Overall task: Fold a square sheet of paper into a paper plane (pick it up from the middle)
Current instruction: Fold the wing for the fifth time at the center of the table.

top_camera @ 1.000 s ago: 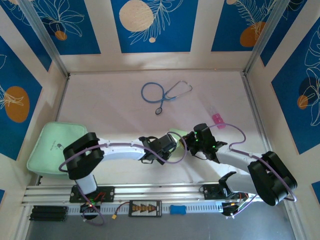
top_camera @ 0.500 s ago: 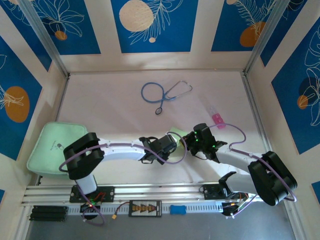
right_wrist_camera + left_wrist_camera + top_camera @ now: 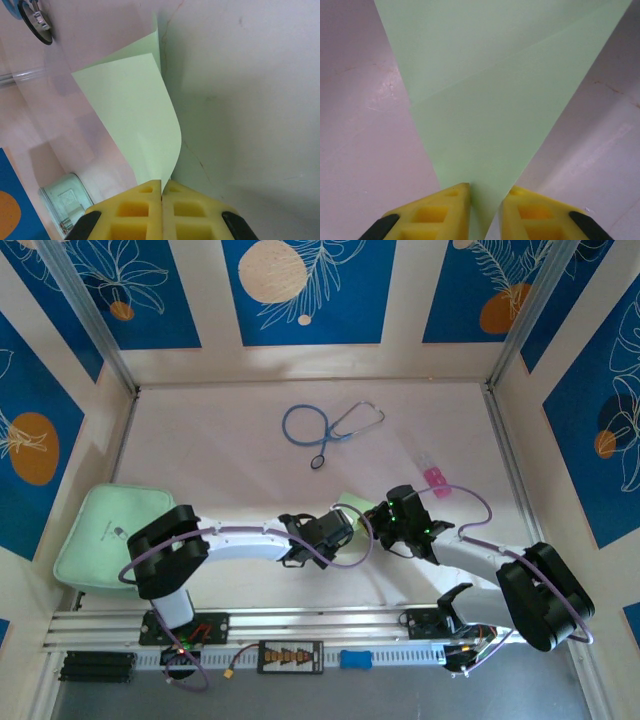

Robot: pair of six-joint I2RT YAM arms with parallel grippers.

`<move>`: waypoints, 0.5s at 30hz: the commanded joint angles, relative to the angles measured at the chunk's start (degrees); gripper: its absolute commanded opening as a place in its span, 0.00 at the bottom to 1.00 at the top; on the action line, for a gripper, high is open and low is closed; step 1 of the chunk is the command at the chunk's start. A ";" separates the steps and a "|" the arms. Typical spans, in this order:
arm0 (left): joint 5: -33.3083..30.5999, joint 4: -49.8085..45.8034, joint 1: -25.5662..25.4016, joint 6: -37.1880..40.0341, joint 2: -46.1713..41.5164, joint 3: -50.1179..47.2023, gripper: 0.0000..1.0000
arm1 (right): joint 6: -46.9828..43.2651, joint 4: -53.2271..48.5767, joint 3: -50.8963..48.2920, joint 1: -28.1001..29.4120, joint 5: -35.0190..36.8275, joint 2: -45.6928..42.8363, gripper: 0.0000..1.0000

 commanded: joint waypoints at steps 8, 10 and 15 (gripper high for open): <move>-1.18 -1.19 -0.51 -0.90 0.29 1.23 0.19 | -1.46 -2.04 1.61 0.66 0.21 -0.23 0.00; -1.29 -0.87 -0.52 -0.97 0.15 1.13 0.20 | -1.95 -2.01 1.62 0.66 0.02 -0.28 0.00; -0.90 1.12 -0.51 -0.30 -0.96 0.40 0.22 | -1.77 -1.96 1.43 0.62 -0.16 -0.19 0.00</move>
